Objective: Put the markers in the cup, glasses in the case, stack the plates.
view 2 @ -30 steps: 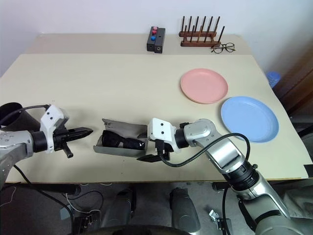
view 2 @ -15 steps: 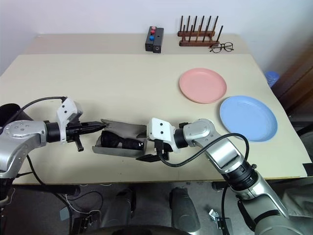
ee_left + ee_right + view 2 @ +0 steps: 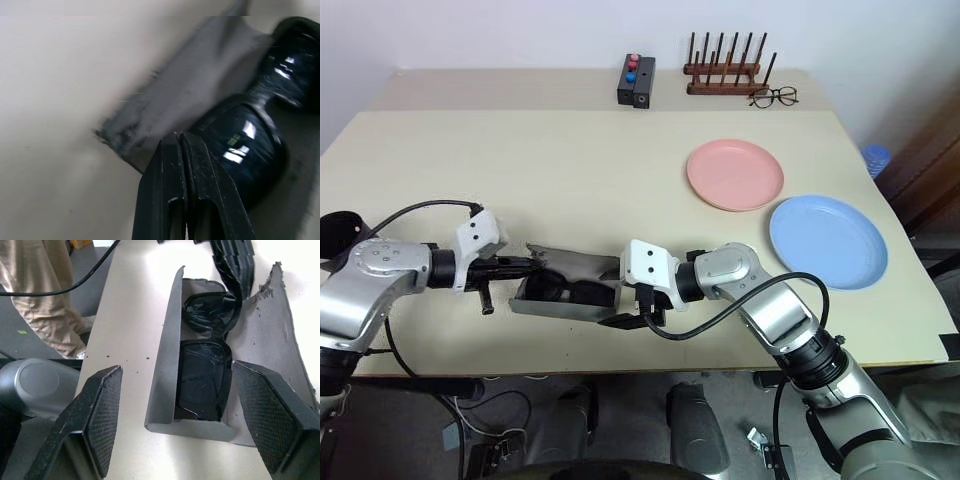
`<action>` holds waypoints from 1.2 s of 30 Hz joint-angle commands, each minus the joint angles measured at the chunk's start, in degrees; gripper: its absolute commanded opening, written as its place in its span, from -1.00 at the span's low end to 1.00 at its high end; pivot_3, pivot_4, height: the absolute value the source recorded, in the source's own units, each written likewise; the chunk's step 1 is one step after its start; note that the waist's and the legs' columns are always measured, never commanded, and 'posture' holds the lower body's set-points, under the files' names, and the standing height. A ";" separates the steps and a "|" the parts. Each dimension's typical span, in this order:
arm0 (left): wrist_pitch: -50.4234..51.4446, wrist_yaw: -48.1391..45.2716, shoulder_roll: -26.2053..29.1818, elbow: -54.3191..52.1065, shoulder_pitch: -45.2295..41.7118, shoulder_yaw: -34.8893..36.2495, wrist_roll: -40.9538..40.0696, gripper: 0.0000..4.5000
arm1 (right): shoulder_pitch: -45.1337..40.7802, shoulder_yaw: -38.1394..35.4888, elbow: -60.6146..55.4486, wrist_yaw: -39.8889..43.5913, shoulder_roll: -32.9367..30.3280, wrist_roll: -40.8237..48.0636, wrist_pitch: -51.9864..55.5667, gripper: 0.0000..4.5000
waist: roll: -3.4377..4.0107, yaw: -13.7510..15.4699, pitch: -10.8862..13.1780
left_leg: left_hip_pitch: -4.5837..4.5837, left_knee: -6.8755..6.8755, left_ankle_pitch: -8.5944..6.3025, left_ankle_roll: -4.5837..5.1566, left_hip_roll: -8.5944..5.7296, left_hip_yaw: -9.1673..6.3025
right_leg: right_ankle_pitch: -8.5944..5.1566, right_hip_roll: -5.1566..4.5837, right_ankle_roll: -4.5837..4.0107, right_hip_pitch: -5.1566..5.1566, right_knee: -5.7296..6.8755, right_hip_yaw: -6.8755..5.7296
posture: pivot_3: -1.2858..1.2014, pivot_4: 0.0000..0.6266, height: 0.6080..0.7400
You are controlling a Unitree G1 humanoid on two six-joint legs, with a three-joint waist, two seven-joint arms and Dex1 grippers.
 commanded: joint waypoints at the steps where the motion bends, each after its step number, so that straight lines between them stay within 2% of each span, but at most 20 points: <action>1: 0.33 -3.38 2.07 -2.10 0.87 2.01 -1.96 -0.99 | -0.36 -0.73 -1.41 -0.15 0.52 0.37 -0.56 0.57 | 0.01 0.00 0.00 | 0.00 0.00 0.00 0.00 0.00 0.00 | 0.00 0.00 0.00 0.00 0.00 0.00 | 0.03 -0.52 1.00; 7: -0.13 -5.72 3.55 -2.17 2.67 4.67 -3.84 -0.99 | -0.59 -0.66 -0.90 -0.16 0.83 0.36 -0.65 0.57 | 0.01 0.03 0.00 | 0.00 0.00 0.00 0.00 0.00 0.00 | 0.00 0.00 -0.01 0.00 0.00 0.00 | 0.03 -0.52 1.00; 13: -0.42 2.90 -2.66 1.97 -3.58 9.43 -4.27 -0.99 | -0.78 -0.59 -0.51 -0.20 1.14 0.26 -0.74 0.57 | -0.01 0.38 0.00 | -0.01 0.04 0.01 0.01 0.00 -0.03 | 0.00 0.01 0.00 0.02 0.02 -0.01 | 0.03 -0.52 1.00; 22: -6.13 1.67 1.71 5.45 -1.78 6.09 3.60 -0.99 | -0.51 -0.71 -0.84 -0.66 1.63 0.32 -0.60 0.57 | 0.02 -0.07 0.02 | 0.01 -0.03 0.00 0.01 0.03 -0.03 | 0.01 0.06 0.05 -0.04 0.08 0.00 | 0.03 -0.52 1.00; 36: -7.84 -0.33 -0.81 4.69 1.97 3.91 4.05 -0.99 | 0.53 -0.17 -1.70 -3.35 3.45 -0.04 -0.82 0.57 | 0.02 0.05 0.01 | 0.00 0.00 0.00 0.01 0.02 -0.04 | 0.00 0.04 0.02 -0.01 0.07 0.00 | 0.03 -0.52 1.00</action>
